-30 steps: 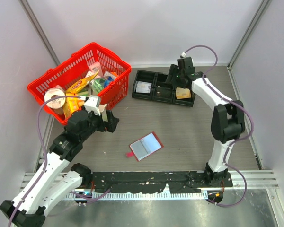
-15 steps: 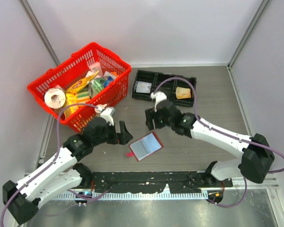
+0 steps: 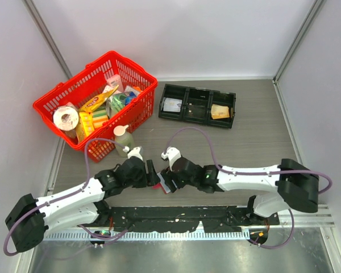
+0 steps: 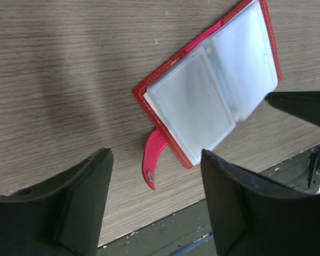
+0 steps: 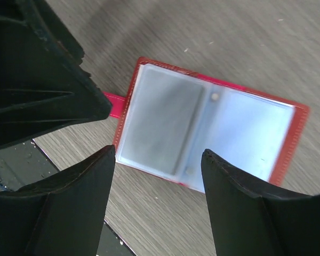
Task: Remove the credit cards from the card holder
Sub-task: Remove the credit card from the card holder.
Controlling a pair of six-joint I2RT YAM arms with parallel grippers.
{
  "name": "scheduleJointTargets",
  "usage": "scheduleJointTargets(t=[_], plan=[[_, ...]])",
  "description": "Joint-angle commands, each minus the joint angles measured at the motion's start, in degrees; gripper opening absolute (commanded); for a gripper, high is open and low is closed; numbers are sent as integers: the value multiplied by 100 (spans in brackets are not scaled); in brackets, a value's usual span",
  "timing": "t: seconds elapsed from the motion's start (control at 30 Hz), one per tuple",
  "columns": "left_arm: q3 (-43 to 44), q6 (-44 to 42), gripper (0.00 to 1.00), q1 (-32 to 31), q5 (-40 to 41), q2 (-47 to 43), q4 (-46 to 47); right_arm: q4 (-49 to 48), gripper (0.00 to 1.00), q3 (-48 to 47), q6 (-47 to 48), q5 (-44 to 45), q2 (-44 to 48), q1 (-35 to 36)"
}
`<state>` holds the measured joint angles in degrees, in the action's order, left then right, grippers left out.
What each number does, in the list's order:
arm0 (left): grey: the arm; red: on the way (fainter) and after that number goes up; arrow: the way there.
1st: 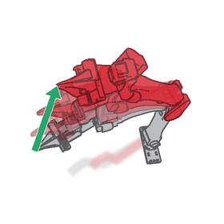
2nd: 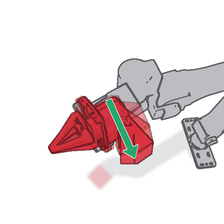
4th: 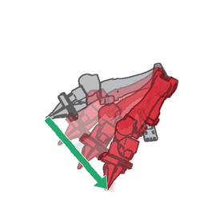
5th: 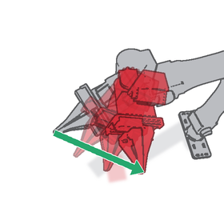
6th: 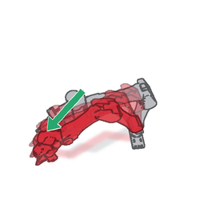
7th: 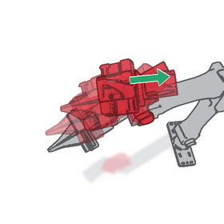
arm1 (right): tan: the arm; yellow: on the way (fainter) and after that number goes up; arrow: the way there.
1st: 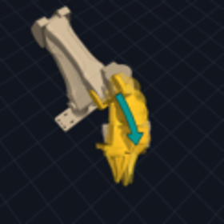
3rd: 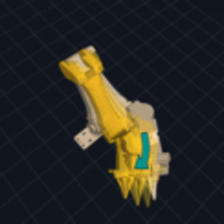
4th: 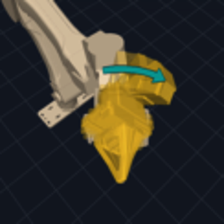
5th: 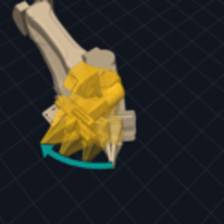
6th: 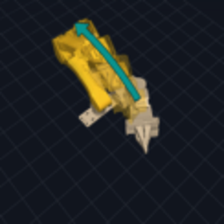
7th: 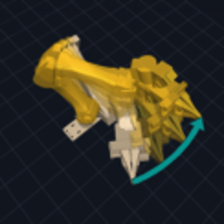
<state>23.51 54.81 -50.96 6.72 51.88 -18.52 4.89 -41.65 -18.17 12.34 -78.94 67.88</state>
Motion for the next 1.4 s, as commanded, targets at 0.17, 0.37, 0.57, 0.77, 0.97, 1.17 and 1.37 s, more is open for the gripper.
scheduleJointTargets(t=[0.17, 0.37, 0.57, 0.77, 0.97, 1.17, 1.37], plan=[[-364, 610, 50, -168, 75, 112, 859, -752, 68, -80, -37, 76, -702, 296], [-566, 794, 45, -256, -74, -2, 982, -603, 66, -124, -2, -38, -895, 331], [-654, 909, 45, -336, -66, -37, 1008, -304, 65, -177, 7, -39, -1018, 358], [-751, 962, 33, -371, -75, 77, 1158, -251, 61, -168, 7, 23, -1080, 367], [-786, 944, 6, -371, -101, 209, 1263, -155, 54, -195, 7, 190, -1080, 367], [-821, 944, 0, -380, -92, 95, 1237, 21, 44, -168, -37, 558, -940, 367], [-848, 935, 0, -380, -74, -116, 1079, 390, 32, -194, -212, 1489, -773, 367]])
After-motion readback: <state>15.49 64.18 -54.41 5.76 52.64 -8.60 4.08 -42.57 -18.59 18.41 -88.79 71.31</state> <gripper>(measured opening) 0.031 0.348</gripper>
